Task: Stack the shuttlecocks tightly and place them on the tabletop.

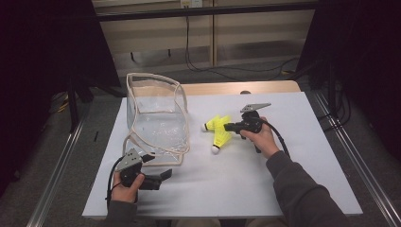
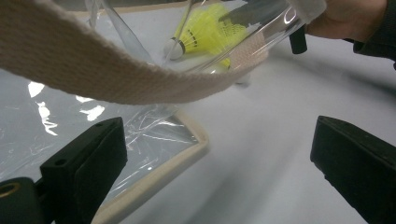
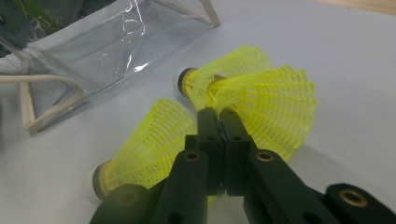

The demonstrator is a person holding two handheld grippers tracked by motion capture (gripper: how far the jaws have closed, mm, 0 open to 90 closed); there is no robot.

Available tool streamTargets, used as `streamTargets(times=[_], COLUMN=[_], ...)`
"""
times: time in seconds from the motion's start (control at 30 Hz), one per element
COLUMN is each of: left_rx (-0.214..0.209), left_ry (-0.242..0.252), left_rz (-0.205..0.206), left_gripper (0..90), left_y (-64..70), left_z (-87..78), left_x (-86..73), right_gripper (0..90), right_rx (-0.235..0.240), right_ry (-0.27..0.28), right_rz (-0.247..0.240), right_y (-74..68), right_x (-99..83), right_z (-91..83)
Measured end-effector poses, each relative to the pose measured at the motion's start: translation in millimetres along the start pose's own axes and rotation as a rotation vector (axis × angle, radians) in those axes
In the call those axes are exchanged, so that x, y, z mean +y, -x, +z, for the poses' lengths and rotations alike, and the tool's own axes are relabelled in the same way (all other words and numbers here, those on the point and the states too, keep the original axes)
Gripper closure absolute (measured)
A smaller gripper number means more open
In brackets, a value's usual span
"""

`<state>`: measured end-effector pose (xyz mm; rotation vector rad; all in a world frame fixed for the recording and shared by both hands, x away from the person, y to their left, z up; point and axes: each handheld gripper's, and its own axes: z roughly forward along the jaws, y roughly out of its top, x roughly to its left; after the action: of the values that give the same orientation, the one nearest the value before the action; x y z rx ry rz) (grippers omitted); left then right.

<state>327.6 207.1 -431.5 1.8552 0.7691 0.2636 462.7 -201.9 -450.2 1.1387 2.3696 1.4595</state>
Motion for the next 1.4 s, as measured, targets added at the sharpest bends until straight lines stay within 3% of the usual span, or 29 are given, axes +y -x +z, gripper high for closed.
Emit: streamTargets(times=[0.33,0.93,1.4], left_rx=[0.003,0.009,0.013], left_ry=[0.003,0.006,0.010], left_rz=[-0.002,-0.002,-0.007], left_gripper=[3.8,3.8,3.8], left_y=[-0.4,-0.1,0.3], left_z=[-0.3,-1.1,-1.6], left_x=[-0.2,-0.2,-0.2], right_gripper=[76.4,64.1,55.5], right_rx=[-0.036,-0.109,-0.120], right_ry=[-0.008,-0.006,0.005], right_rz=[-0.012,-0.027,-0.019], right_y=[-3.4,-3.8,-8.8], right_x=[0.3,-0.4,-4.3], right_z=[-0.9,-29.7,-48.0])
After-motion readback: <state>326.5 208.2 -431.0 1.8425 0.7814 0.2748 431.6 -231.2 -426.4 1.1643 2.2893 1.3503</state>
